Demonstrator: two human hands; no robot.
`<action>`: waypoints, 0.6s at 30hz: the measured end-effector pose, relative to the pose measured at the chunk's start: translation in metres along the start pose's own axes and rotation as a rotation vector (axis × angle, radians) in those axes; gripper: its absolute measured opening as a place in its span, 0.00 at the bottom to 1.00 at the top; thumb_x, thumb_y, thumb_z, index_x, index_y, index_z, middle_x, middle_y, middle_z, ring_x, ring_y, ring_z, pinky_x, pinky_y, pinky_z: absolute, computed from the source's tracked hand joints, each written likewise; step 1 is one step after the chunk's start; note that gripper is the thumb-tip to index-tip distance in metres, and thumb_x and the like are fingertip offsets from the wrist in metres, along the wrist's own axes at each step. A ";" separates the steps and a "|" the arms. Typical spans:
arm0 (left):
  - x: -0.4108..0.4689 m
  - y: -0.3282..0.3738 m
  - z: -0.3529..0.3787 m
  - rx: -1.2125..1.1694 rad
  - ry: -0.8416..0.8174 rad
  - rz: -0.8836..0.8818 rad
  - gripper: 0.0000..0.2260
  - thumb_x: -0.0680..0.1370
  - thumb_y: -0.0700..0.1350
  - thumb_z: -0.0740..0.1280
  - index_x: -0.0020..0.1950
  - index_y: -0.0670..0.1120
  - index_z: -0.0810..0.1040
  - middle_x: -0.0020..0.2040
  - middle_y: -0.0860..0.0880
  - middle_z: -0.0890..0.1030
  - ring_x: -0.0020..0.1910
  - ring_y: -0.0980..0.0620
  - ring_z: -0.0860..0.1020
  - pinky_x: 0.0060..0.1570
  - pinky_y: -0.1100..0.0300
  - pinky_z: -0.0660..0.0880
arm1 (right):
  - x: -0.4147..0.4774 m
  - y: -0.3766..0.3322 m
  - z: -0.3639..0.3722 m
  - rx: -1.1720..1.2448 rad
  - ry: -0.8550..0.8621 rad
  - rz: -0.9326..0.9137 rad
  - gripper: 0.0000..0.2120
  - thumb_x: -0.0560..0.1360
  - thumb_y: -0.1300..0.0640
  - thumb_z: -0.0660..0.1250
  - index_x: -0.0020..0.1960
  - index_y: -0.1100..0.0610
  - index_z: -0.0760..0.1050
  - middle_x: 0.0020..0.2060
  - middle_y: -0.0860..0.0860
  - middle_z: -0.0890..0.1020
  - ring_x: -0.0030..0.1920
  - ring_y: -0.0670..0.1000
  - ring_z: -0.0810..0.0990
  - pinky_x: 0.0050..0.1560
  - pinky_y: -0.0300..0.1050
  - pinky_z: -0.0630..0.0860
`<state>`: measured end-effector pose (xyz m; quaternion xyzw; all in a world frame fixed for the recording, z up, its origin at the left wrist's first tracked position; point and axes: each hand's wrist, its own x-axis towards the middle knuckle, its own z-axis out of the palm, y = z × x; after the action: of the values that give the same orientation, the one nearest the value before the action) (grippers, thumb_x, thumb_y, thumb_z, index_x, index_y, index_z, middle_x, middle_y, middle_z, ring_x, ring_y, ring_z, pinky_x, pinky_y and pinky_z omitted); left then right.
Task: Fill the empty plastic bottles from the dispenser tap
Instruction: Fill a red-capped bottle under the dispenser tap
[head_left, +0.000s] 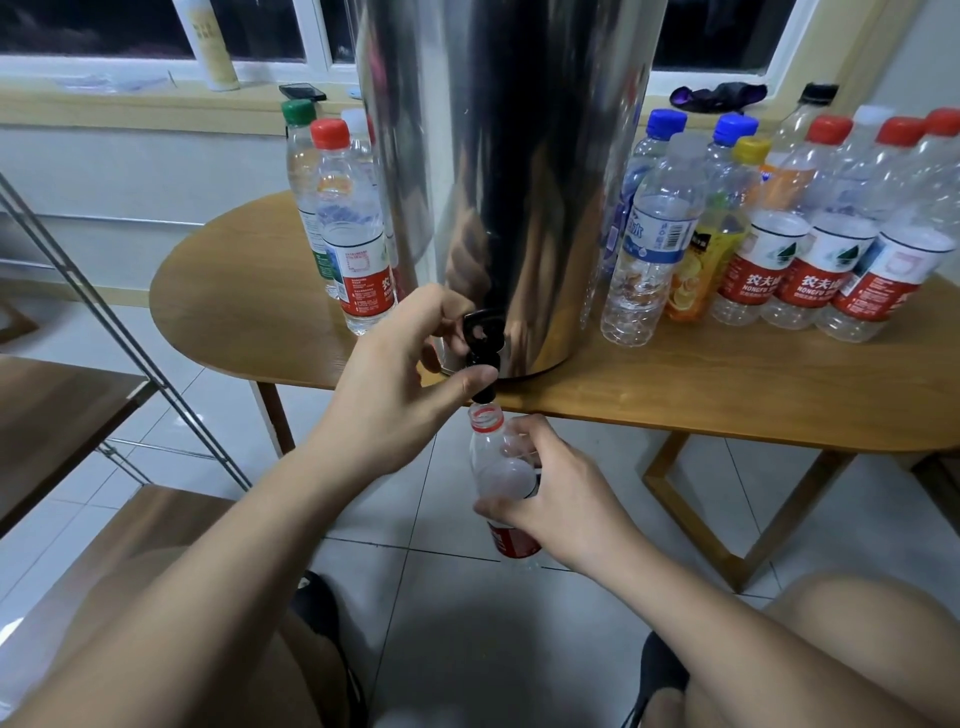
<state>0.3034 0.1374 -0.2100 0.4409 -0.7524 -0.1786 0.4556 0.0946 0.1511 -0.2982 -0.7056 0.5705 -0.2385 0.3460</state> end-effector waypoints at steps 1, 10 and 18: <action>0.000 0.002 -0.001 0.033 -0.002 0.027 0.15 0.78 0.39 0.79 0.55 0.50 0.75 0.48 0.50 0.79 0.46 0.50 0.78 0.47 0.51 0.76 | 0.000 0.000 0.000 0.003 -0.001 -0.001 0.38 0.68 0.41 0.83 0.71 0.36 0.65 0.63 0.36 0.77 0.63 0.45 0.78 0.66 0.50 0.79; 0.002 0.003 -0.002 0.227 0.032 0.153 0.14 0.77 0.39 0.81 0.55 0.44 0.77 0.50 0.52 0.75 0.46 0.49 0.76 0.44 0.59 0.73 | 0.004 0.006 0.008 0.033 -0.011 0.010 0.36 0.69 0.43 0.84 0.66 0.36 0.65 0.62 0.39 0.78 0.60 0.45 0.79 0.63 0.48 0.80; -0.001 0.004 0.000 0.236 0.055 0.156 0.13 0.78 0.40 0.80 0.56 0.43 0.78 0.52 0.52 0.76 0.46 0.54 0.75 0.45 0.65 0.71 | 0.008 0.008 0.016 0.063 -0.043 0.024 0.34 0.69 0.45 0.84 0.65 0.36 0.65 0.61 0.40 0.77 0.56 0.45 0.79 0.59 0.49 0.82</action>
<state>0.3021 0.1403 -0.2077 0.4364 -0.7872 -0.0408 0.4337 0.1028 0.1460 -0.3150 -0.6924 0.5637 -0.2368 0.3832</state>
